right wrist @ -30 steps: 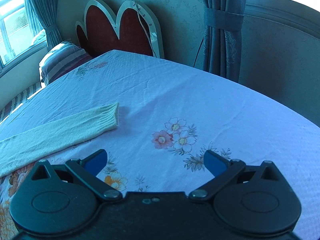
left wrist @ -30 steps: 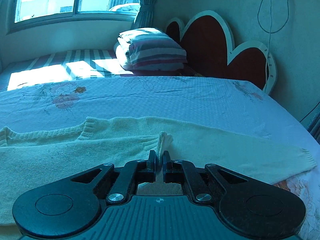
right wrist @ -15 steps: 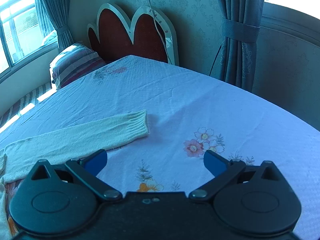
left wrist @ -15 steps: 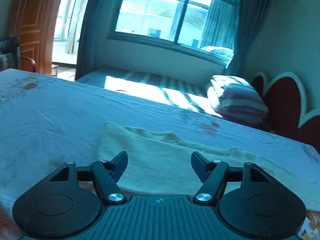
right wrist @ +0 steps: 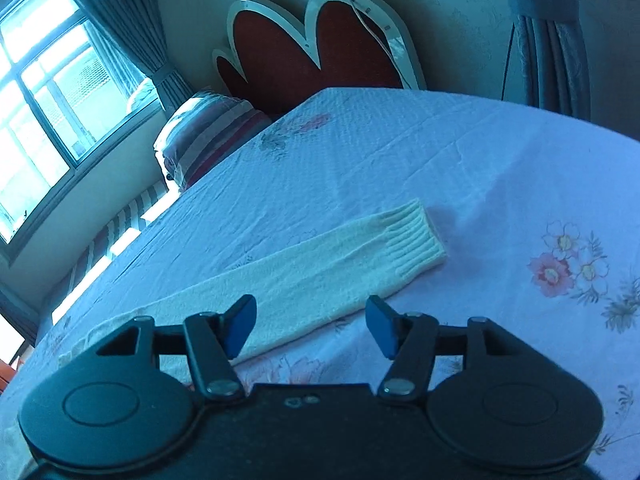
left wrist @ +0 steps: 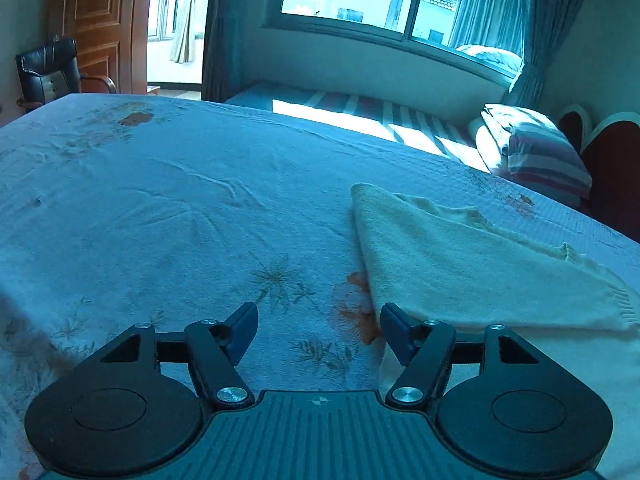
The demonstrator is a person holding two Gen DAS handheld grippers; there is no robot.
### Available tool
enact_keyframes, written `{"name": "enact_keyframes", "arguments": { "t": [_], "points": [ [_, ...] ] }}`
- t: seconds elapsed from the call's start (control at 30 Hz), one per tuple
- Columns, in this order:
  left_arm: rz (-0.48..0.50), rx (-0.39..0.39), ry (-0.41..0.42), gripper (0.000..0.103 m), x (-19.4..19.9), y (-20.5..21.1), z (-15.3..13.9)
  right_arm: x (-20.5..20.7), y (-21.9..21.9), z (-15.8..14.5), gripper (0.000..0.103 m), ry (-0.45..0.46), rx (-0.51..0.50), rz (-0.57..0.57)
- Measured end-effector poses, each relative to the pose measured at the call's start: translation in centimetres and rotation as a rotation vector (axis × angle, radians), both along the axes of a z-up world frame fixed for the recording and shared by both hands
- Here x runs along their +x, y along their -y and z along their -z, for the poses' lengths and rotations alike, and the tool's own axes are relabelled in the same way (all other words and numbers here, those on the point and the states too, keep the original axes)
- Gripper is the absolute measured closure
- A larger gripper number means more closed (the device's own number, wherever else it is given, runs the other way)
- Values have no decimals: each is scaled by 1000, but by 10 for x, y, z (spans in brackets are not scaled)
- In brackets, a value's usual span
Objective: Fold small clothes
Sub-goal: 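Fold the held sleeve across the sweater body and open the left gripper, then grasp the other sleeve cuff with the right gripper and fold it across the body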
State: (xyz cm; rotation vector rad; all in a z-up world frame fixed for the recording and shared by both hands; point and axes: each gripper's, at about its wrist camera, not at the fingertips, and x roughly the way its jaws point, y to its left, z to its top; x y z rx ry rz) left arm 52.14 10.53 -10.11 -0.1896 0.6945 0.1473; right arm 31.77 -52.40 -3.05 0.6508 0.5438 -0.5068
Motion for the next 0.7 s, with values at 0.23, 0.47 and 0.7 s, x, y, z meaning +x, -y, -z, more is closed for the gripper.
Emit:
{"name": "enact_keyframes", "arguments": {
  "t": [0.23,0.47,0.7],
  "points": [
    [-43,50,-23,28,-21,-20,1,-17,40,24,39,106,239,138],
    [-57,23,-43,27,-23,-19,8,-22,70,27,42,129,237,166],
    [-76,15,-48,26,-23,-13,11,-5,84,44,66,231,310,3]
  ]
}}
